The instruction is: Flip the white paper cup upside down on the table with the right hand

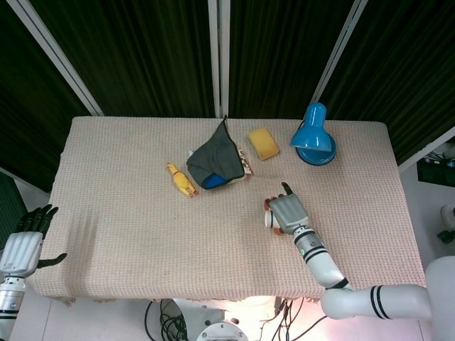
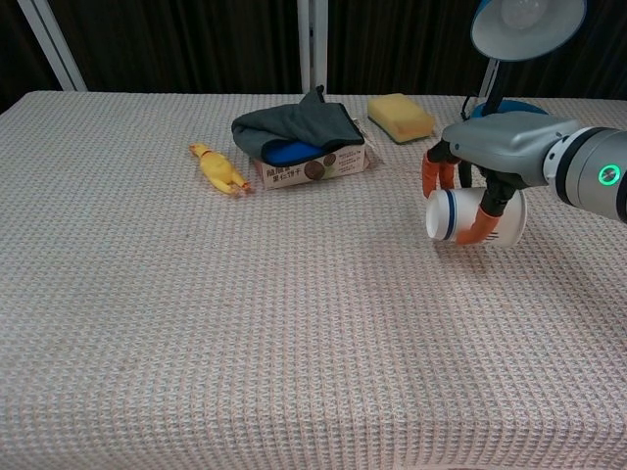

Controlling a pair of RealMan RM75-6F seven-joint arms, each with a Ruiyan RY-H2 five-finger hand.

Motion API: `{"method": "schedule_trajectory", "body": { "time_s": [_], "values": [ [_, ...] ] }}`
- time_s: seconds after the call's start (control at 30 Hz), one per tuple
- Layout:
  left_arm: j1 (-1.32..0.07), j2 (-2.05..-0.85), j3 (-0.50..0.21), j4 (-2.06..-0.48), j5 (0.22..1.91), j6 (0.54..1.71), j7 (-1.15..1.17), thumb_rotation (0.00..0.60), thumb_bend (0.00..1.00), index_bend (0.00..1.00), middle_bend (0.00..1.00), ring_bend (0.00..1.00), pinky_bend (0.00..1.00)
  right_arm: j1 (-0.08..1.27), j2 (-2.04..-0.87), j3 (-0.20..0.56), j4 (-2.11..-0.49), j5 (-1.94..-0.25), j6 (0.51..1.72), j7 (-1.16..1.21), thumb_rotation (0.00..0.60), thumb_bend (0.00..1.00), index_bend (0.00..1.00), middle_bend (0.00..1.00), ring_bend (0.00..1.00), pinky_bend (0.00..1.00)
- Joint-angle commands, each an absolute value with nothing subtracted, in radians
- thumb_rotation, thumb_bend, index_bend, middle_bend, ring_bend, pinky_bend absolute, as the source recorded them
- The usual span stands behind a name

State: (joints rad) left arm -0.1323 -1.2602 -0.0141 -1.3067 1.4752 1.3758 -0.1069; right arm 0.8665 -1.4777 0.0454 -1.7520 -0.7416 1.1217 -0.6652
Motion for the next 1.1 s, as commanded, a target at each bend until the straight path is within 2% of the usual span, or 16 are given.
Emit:
{"method": "schedule_trajectory", "body": {
  "time_s": [0.03, 0.2, 0.3, 0.47, 0.63, 0.83, 1.1],
  "values": [
    [-0.134, -1.261, -0.014, -1.305, 1.475, 1.373, -0.107, 0.6, 0.08, 0.04, 0.01, 0.0, 0.09, 0.753, -1.468, 0.066, -1.699, -1.045, 1.175, -0.331, 0.6, 0.14, 0.57, 0.47, 0.38, 0.07],
    [-0.14, -1.264, -0.013, -1.304, 1.478, 1.366, -0.103, 0.6, 0.08, 0.04, 0.01, 0.0, 0.09, 0.648, -1.56, 0.035, -1.44, -1.348, 1.289, 0.147, 0.6, 0.13, 0.57, 0.47, 0.38, 0.06],
    [-0.143, -1.266, -0.012, -1.308, 1.482, 1.364, -0.097, 0.6, 0.08, 0.04, 0.01, 0.0, 0.09, 0.599, -1.643, 0.032, -1.26, -1.438, 1.371, 0.436, 0.6, 0.13, 0.57, 0.47, 0.38, 0.06],
    [-0.149, -1.268, -0.011, -1.314, 1.484, 1.358, -0.081, 0.6, 0.08, 0.04, 0.01, 0.0, 0.09, 0.547, -1.767, 0.038, -1.022, -1.485, 1.435, 0.804, 0.6, 0.13, 0.57, 0.47, 0.38, 0.06],
    [-0.156, -1.272, -0.012, -1.322, 1.49, 1.356, -0.064, 0.6, 0.08, 0.04, 0.01, 0.0, 0.1, 0.517, -1.855, 0.041, -0.859, -1.493, 1.419, 1.131, 0.6, 0.12, 0.57, 0.47, 0.38, 0.08],
    [-0.158, -1.275, -0.013, -1.322, 1.486, 1.355, -0.049, 0.6, 0.08, 0.04, 0.01, 0.0, 0.1, 0.511, -1.896, 0.035, -0.746, -1.514, 1.379, 1.346, 0.6, 0.12, 0.57, 0.47, 0.38, 0.13],
    [-0.156, -1.276, -0.011, -1.314, 1.483, 1.355, -0.053, 0.6, 0.08, 0.04, 0.01, 0.0, 0.09, 0.509, -1.95, 0.009, -0.607, -1.566, 1.386, 1.351, 0.6, 0.12, 0.57, 0.47, 0.38, 0.15]
  ]
}}
